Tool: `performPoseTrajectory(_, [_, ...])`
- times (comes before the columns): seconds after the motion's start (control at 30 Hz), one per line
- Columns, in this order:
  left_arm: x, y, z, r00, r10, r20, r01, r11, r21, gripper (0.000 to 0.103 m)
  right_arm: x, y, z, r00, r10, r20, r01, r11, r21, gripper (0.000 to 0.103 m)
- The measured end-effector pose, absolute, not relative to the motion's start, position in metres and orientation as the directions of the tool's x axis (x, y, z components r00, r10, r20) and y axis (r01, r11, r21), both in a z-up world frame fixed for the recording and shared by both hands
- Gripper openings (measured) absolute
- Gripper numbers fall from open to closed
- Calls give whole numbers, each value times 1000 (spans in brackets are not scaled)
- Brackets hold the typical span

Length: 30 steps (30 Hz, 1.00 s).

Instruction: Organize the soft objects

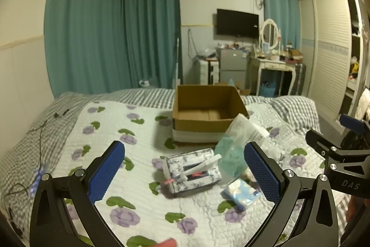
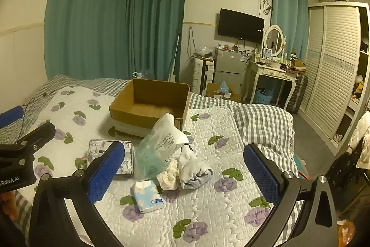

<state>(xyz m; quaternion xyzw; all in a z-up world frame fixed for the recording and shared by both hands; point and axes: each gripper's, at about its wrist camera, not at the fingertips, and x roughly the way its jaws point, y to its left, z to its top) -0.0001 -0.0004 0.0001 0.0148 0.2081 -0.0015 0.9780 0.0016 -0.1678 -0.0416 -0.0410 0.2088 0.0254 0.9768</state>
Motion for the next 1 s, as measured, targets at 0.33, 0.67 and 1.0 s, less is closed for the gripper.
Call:
performPoseTrajectory(0.33, [1, 0, 2, 909, -4, -417, 14, 1000, 19, 103, 2, -169, -40, 911, 38, -412, -68, 996, -58, 103])
performPoseTrajectory(0.67, [1, 5, 11, 912, -1, -411, 11, 1000, 21, 103, 2, -168, -39, 910, 37, -412, -68, 996, -61, 103])
performPoseTrajectory(1.0, [1, 5, 11, 913, -3, -407, 12, 1000, 21, 103, 1, -167, -39, 910, 35, -414, -67, 996, -63, 103])
